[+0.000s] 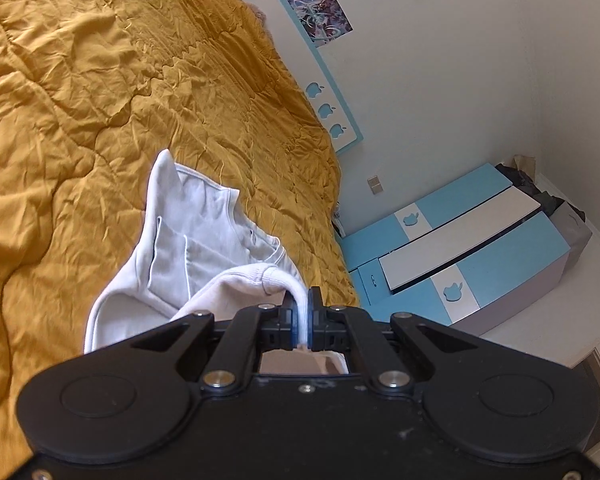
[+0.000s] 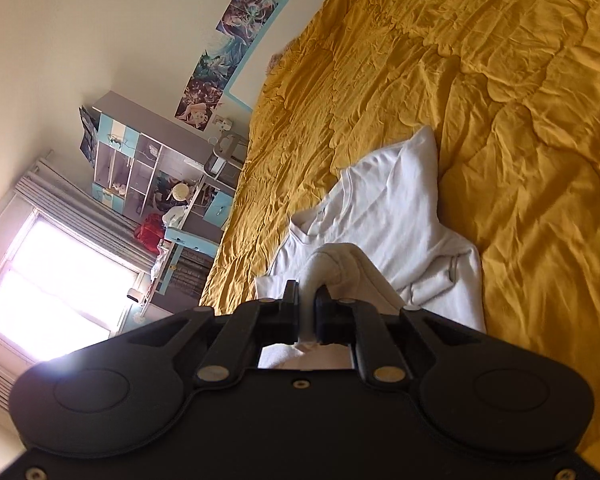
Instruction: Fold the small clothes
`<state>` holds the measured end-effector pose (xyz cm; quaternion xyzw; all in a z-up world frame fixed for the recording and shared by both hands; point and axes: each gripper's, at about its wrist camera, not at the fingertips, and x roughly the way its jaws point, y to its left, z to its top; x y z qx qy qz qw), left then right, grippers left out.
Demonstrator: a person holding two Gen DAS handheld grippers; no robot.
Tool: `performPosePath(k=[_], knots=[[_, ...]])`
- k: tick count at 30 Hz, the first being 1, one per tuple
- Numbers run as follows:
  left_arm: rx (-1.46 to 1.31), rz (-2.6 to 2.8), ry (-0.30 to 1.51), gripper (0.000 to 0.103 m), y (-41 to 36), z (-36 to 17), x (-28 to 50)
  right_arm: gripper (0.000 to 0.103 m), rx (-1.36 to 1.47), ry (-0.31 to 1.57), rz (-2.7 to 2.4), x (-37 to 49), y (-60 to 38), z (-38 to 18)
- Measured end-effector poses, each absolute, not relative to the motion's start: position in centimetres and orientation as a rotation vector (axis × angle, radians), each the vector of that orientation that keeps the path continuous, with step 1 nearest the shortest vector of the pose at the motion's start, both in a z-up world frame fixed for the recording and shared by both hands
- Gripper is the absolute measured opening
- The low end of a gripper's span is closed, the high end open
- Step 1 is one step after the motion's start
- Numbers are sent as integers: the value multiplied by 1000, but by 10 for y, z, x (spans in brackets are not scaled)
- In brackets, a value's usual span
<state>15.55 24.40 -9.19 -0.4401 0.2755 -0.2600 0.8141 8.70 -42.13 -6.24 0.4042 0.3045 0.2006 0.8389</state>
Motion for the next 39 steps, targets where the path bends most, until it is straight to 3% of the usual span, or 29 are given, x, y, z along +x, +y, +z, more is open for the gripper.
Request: performPosePath(k=[9, 16, 18, 20, 22, 23, 26, 32, 39], knots=[[-912, -539, 600, 1, 237, -105, 311, 8, 869, 621, 353, 224, -425, -71], [-921, -390, 744, 6, 231, -163, 406, 10, 817, 700, 217, 317, -417, -105], [-970, -306, 727, 7, 241, -175, 407, 15, 803, 788, 140, 337, -416, -118], [-1033, -299, 644, 12, 259, -173, 390, 23, 853, 731, 86, 333, -425, -120], [-1005, -316, 633, 17, 266, -167, 368, 50, 908, 627, 115, 313, -437, -113], [-962, -319, 637, 18, 267, -162, 354, 53, 905, 595, 136, 299, -441, -108], [-838, -318, 672, 26, 268, -161, 314, 54, 820, 599, 206, 258, -445, -100], [-726, -328, 777, 27, 250, -182, 270, 54, 611, 681, 233, 175, -438, -109], [-660, -337, 829, 31, 238, -196, 240, 56, 524, 700, 260, 139, -436, -122]])
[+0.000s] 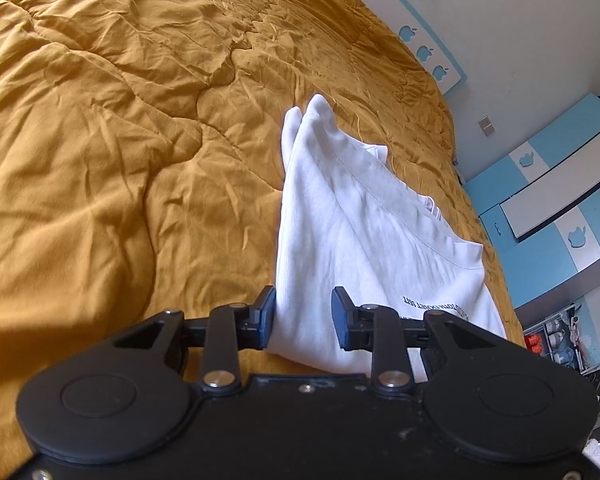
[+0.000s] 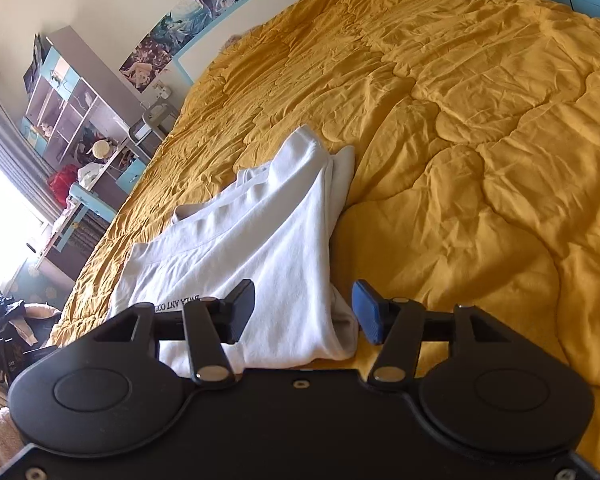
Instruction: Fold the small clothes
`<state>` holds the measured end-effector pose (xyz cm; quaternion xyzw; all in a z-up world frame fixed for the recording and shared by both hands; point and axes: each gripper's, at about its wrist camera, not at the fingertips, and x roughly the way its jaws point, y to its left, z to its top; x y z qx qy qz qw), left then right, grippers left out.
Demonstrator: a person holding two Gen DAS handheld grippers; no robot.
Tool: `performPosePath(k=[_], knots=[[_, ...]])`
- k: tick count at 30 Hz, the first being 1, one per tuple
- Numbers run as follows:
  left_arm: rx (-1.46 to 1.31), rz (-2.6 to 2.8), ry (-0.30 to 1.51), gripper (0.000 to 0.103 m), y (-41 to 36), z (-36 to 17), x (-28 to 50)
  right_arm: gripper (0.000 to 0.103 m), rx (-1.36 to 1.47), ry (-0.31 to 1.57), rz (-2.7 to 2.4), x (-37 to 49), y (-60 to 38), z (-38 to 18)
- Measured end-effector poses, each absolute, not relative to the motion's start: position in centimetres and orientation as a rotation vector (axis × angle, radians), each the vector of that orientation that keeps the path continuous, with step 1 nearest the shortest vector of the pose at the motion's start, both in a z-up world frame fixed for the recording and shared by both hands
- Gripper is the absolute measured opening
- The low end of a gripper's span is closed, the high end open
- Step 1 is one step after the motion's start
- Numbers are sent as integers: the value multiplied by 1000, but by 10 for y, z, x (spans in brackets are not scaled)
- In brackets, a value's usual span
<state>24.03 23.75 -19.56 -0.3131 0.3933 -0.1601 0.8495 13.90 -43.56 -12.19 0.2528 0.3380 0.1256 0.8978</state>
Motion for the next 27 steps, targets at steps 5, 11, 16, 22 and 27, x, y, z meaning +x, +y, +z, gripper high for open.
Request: performPosePath(k=[5, 11, 16, 22, 27], knots=[[-682, -325, 817, 28, 237, -205, 232, 57, 469, 718, 274, 141, -426, -126], [-695, -315, 817, 1, 232, -206, 234, 7, 418, 771, 264, 157, -407, -139], [-752, -329, 691, 1, 240, -173, 218, 5, 495, 719, 230, 147, -413, -131], [-632, -213, 894, 1, 235, -201, 229, 4, 460, 810, 175, 142, -421, -143], [-660, -205, 882, 9, 243, -198, 229, 12, 539, 834, 171, 143, -430, -161]])
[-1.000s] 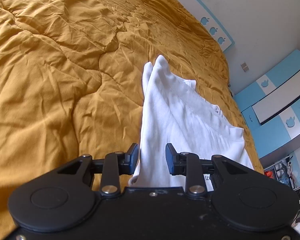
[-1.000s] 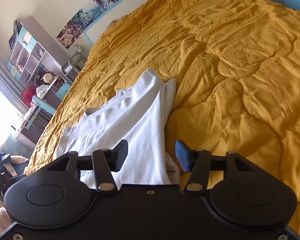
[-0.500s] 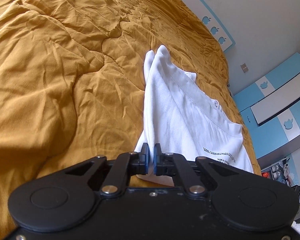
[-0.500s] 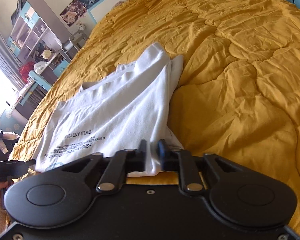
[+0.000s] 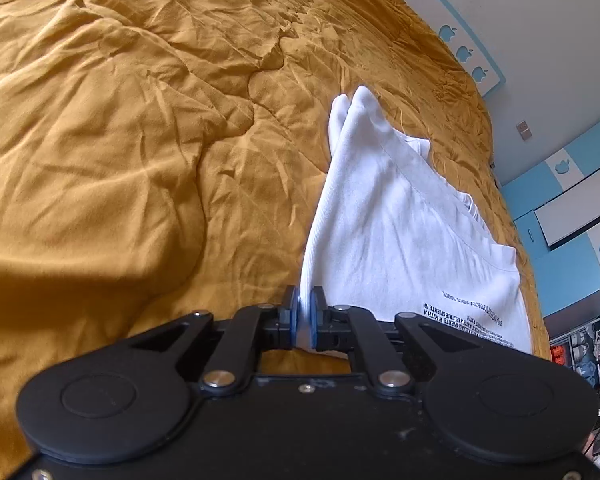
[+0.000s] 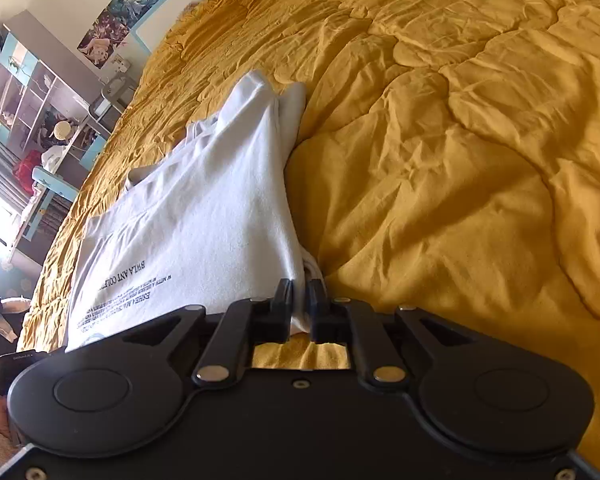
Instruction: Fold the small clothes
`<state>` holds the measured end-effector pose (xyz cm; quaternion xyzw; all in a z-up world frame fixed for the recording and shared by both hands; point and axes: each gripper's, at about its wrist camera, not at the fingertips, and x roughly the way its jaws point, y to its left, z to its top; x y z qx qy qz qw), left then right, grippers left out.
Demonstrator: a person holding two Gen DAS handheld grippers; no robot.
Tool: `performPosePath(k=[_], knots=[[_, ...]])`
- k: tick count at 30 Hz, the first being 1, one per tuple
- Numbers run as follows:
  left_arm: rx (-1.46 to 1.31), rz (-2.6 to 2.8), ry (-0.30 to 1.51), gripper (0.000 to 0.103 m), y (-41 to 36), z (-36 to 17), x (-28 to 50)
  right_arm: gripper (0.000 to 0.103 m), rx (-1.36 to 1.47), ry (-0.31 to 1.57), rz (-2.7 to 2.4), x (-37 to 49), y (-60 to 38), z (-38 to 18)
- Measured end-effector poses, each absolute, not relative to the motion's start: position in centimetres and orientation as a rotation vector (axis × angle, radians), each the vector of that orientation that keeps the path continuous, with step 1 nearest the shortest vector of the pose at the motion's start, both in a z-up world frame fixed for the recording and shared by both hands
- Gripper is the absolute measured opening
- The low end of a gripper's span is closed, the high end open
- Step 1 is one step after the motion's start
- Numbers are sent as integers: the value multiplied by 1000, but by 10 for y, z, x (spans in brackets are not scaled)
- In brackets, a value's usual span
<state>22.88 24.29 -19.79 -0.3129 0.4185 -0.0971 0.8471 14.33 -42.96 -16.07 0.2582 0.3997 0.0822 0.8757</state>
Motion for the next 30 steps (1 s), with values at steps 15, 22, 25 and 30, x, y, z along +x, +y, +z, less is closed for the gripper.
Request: performPosePath(k=[15, 22, 25, 30], knots=[[-478, -195, 701, 36, 203, -166, 390, 43, -228, 582, 615, 305, -278, -71], [-483, -222, 725, 31, 187, -187, 413, 42, -422, 684, 765, 377, -207, -103], [-503, -231, 735, 3, 190, -195, 418, 41, -470, 738, 783, 394, -198, -121], [-520, -237, 712, 3, 193, -200, 416, 6, -450, 840, 840, 405, -197, -138]])
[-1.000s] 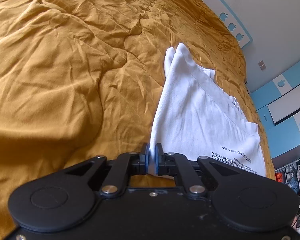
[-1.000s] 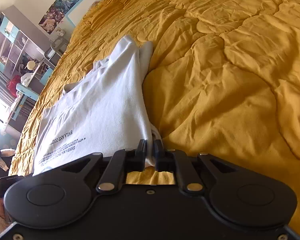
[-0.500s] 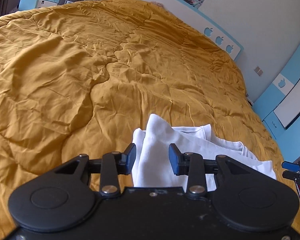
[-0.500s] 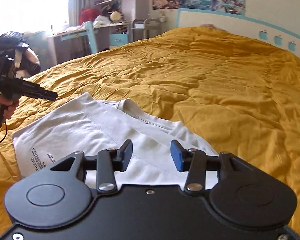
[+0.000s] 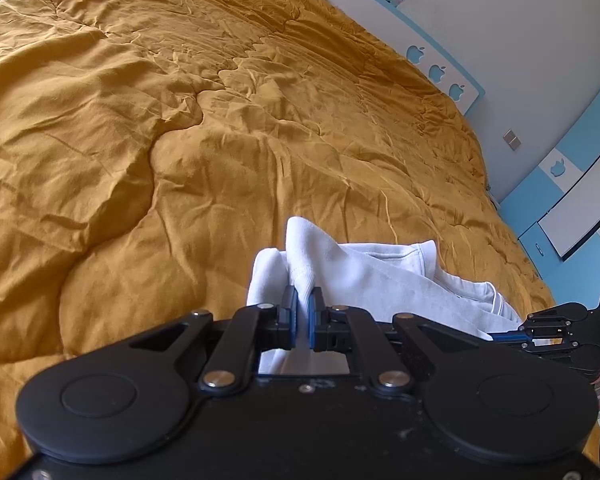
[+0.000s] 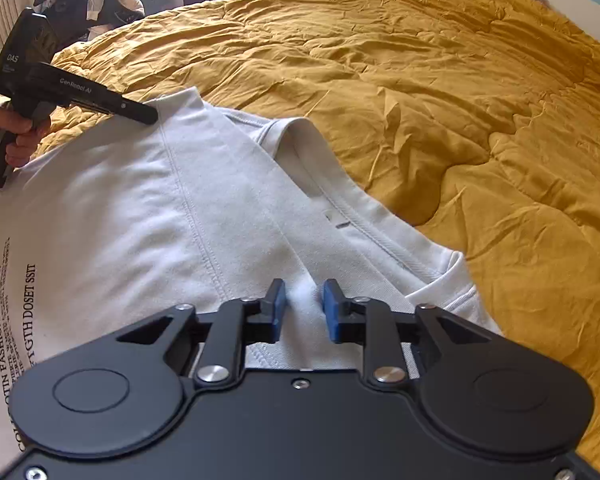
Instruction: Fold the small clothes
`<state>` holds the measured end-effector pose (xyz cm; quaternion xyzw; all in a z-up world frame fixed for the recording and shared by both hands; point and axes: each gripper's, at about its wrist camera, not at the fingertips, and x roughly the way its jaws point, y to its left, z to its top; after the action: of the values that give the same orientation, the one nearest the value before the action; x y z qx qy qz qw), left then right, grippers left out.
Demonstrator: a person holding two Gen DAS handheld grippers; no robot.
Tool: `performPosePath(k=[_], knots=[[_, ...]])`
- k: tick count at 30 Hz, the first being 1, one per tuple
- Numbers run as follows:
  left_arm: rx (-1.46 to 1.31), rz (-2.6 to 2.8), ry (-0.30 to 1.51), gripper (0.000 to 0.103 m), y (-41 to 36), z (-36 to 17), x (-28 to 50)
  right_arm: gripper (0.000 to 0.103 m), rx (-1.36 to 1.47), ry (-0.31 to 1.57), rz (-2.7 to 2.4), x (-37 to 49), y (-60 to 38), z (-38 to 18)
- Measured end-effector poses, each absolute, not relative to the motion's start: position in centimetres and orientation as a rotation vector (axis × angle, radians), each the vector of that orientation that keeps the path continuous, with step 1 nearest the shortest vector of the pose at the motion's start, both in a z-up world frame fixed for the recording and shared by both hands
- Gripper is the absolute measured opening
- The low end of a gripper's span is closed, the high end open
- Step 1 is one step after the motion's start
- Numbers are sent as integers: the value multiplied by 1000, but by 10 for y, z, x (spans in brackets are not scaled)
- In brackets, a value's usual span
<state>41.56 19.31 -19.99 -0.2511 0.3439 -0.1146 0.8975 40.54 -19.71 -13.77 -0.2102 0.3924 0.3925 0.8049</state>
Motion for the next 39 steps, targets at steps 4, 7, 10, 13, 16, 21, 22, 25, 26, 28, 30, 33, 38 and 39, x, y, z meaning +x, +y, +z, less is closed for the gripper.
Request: performPosePath(k=[4, 7, 10, 13, 16, 21, 22, 25, 26, 28, 30, 33, 38, 39], knots=[[-515, -181, 647, 3, 193, -192, 403, 5, -398, 811, 866, 406, -200, -132], [-481, -154, 609, 3, 189, -187, 396, 4, -349, 746, 845, 409, -202, -120], [-422, -123, 647, 3, 183, -198, 406, 6, -400, 761, 755, 418, -190, -133], [-408, -111, 654, 4, 182, -201, 410, 18, -434, 713, 665, 413, -188, -143], [-425, -72, 607, 7, 187, -186, 394, 22, -334, 646, 610, 394, -210, -123], [-545, -182, 584, 10, 168, -155, 341, 24, -110, 670, 529, 318, -259, -97], [-540, -210, 597, 13, 156, -151, 326, 25, -84, 666, 523, 294, -265, -96], [-563, -287, 652, 18, 128, -148, 290, 31, 13, 680, 518, 231, -279, -104], [-584, -305, 660, 19, 118, -148, 276, 31, 57, 692, 508, 216, -281, -109], [-617, -338, 668, 20, 97, -150, 255, 32, 136, 702, 474, 191, -277, -117], [-631, -351, 664, 23, 77, -154, 241, 33, 185, 678, 453, 175, -261, -122], [-653, -334, 672, 23, 52, -163, 234, 33, 241, 619, 416, 163, -221, -125], [-571, -230, 745, 23, 33, -185, 237, 33, 164, 596, 315, 159, -163, -140], [-560, -216, 754, 23, 36, -188, 239, 33, 135, 607, 312, 160, -157, -144]])
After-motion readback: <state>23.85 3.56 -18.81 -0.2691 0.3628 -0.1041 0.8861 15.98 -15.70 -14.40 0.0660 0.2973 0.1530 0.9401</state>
